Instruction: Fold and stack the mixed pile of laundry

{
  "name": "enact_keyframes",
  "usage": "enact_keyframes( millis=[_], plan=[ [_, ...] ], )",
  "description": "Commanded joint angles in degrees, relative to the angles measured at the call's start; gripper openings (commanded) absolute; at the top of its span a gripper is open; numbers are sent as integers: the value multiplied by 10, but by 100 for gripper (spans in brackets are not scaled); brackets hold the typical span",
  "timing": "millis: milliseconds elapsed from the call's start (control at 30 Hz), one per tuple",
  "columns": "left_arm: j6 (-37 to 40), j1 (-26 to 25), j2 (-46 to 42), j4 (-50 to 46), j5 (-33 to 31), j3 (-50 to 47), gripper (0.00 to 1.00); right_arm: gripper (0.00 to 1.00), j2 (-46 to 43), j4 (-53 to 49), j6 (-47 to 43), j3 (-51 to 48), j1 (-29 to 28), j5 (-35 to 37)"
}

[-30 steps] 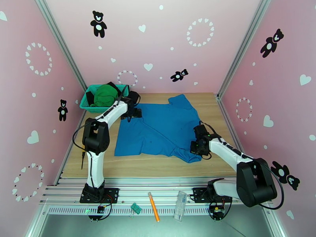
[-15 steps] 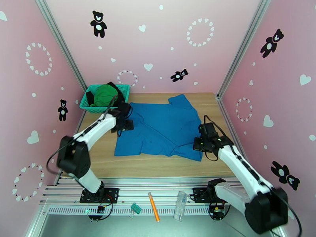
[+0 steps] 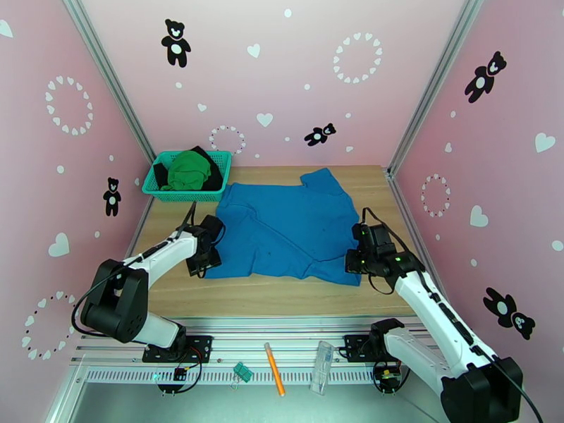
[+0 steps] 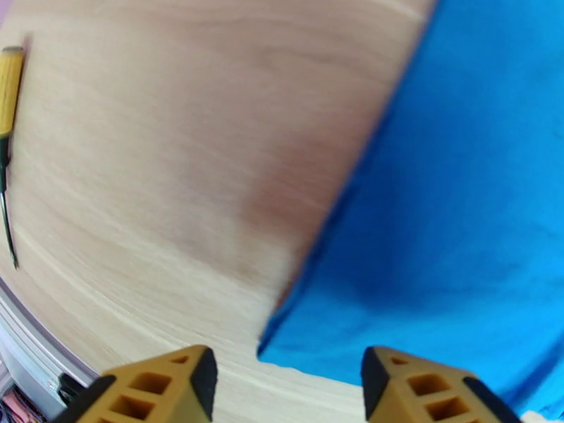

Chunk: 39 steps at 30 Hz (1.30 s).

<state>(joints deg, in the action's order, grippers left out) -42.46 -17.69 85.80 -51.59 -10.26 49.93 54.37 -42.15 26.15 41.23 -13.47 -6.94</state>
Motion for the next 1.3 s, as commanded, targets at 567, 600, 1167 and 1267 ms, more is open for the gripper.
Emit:
enact_keyframes(
  millis=[567,600,1167,1267],
  plan=[
    [-33,2,98,112,66,-43,0,0,-35,1,-6,-8,1,-30],
    [-31,2,98,110,64,-42,0,0,-42,1,-5,-8,0,-32],
    [19,2,-71,-32,74,57,0,0,-90,-8,-48,81,1,-9],
    [19,2,-101,-52,76,60,0,0,-89,-4,-51,83,1,-8]
  ],
)
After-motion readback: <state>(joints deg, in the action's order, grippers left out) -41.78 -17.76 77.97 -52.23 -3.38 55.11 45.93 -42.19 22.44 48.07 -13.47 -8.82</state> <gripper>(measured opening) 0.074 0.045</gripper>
